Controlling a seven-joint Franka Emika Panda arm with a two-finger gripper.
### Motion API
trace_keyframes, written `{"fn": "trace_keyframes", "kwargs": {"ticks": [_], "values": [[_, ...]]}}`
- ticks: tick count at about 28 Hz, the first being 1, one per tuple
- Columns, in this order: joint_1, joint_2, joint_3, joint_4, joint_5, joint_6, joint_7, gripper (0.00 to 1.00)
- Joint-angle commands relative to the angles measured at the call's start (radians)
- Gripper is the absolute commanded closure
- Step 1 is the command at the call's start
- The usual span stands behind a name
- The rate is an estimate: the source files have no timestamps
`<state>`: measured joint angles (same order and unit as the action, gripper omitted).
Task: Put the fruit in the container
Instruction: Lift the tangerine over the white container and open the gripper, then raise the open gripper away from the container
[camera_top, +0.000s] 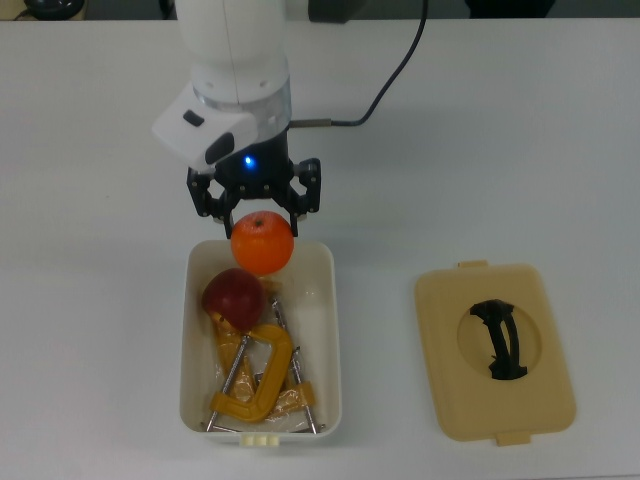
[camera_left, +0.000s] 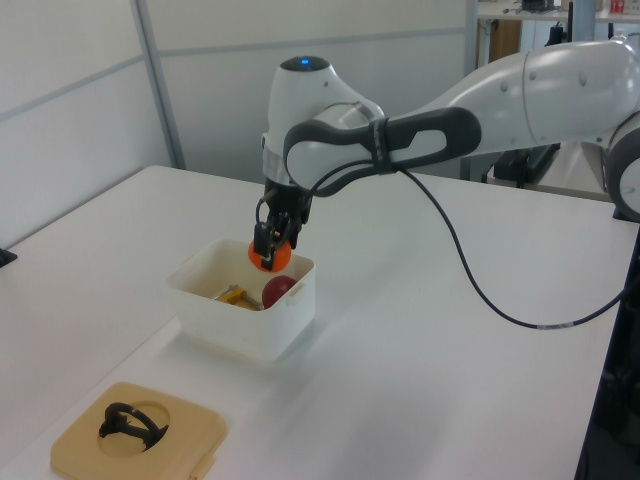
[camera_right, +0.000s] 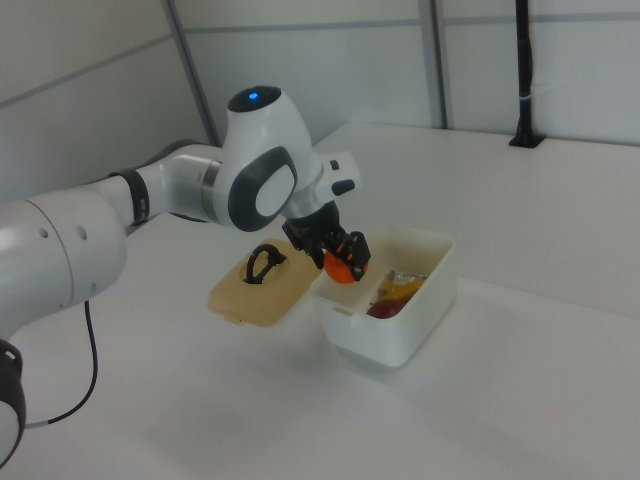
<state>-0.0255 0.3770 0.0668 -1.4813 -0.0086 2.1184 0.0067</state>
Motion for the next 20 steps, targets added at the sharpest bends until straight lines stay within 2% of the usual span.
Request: {"fn": "trace_keyframes", "kwargs": {"ticks": [1, 5, 11, 16, 20], "values": [[0.009, 0.01, -0.008, -0.002, -0.049, 0.012, 0.016, 0.0], [0.009, -0.01, -0.008, -0.011, -0.05, -0.029, 0.016, 0.0], [-0.007, -0.061, -0.013, -0.004, -0.057, -0.237, -0.02, 0.0], [-0.007, -0.066, -0.012, -0.01, -0.112, -0.276, -0.021, 0.0], [-0.008, -0.061, -0.012, -0.013, -0.116, -0.288, -0.022, 0.0]]}}
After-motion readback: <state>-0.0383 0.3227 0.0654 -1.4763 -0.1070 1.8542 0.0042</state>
